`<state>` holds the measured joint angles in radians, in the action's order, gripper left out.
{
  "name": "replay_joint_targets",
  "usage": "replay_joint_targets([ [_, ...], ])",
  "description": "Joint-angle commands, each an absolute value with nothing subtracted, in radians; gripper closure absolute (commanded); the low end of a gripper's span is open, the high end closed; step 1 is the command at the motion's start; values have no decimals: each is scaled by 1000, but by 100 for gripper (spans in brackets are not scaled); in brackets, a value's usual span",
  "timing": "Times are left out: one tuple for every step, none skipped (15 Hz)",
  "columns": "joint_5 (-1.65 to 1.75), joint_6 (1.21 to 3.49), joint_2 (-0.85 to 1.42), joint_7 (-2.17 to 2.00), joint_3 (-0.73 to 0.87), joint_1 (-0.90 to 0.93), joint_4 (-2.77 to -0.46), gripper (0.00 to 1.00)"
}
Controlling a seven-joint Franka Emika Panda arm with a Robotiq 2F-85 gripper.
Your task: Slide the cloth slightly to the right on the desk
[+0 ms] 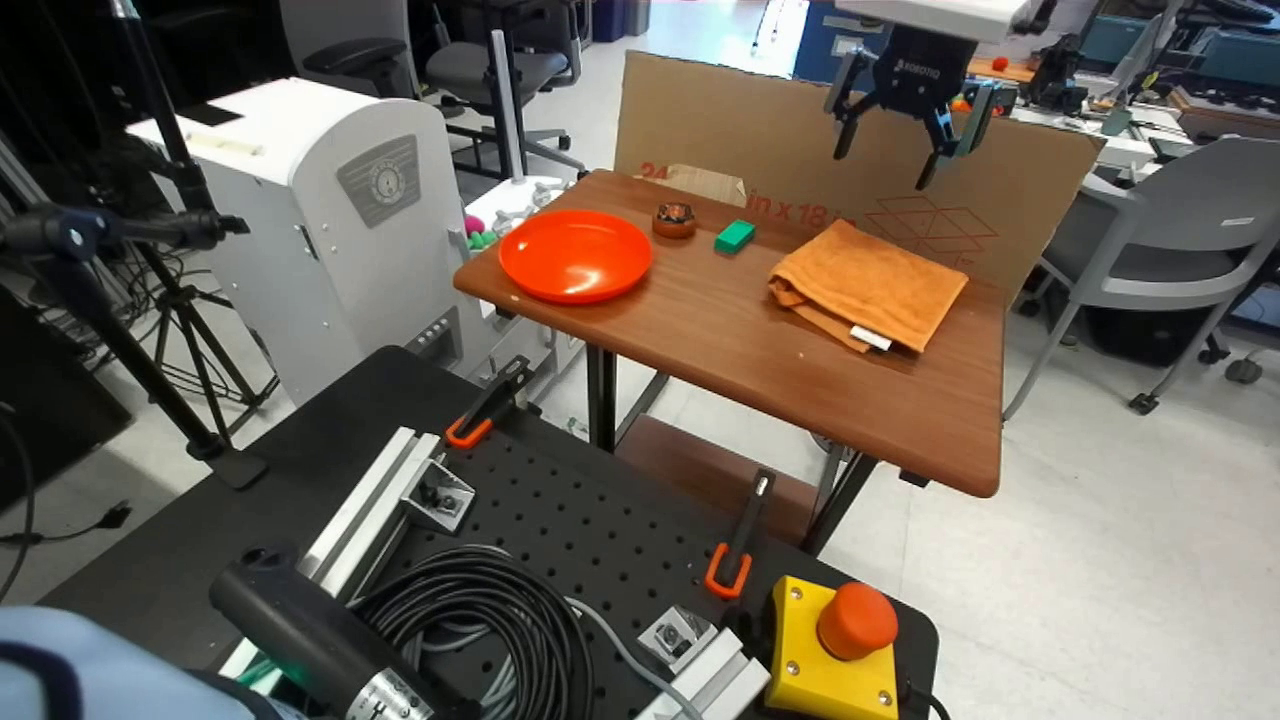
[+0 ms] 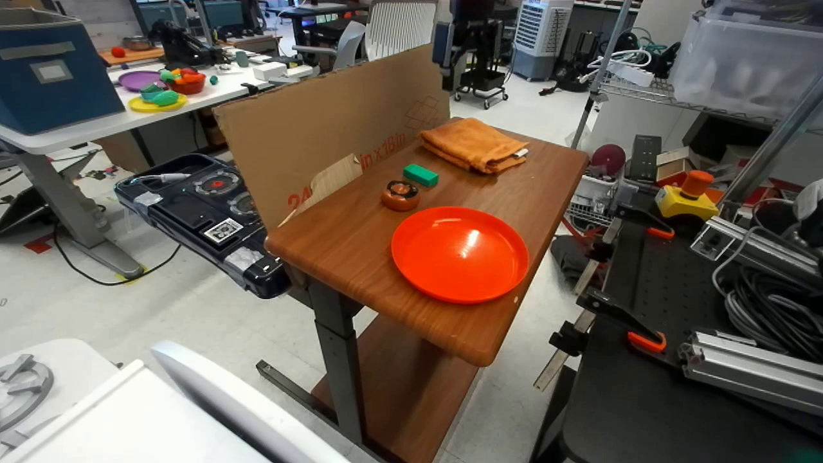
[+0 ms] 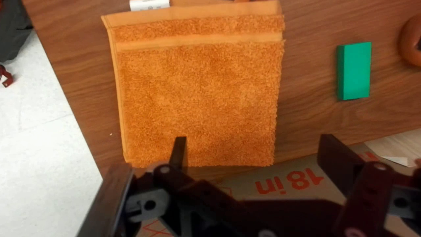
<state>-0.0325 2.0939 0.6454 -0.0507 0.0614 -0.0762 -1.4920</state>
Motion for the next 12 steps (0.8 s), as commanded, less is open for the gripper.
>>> replay_joint_targets([
  [-67, 1993, 843, -82, 54, -98, -1244, 0],
  [-63, 1971, 886, -95, 56, -97, -1193, 0],
  [-60, 1952, 926, -105, 57, -97, -1145, 0],
  [-60, 1927, 963, -115, 58, -98, -1097, 0],
  [-60, 1893, 999, -120, 57, -101, -1050, 0],
  [-59, 1861, 1035, -127, 57, -103, -1002, 0],
  [-59, 1832, 1070, -131, 57, -107, -960, 0],
  [-58, 1798, 1102, -135, 57, -110, -919, 0],
  [-57, 1762, 1135, -140, 58, -113, -880, 0],
  [-56, 1727, 1164, -145, 59, -116, -844, 0],
  [-52, 1693, 1190, -146, 61, -119, -817, 0],
  [-48, 1665, 1212, -146, 62, -121, -792, 0],
])
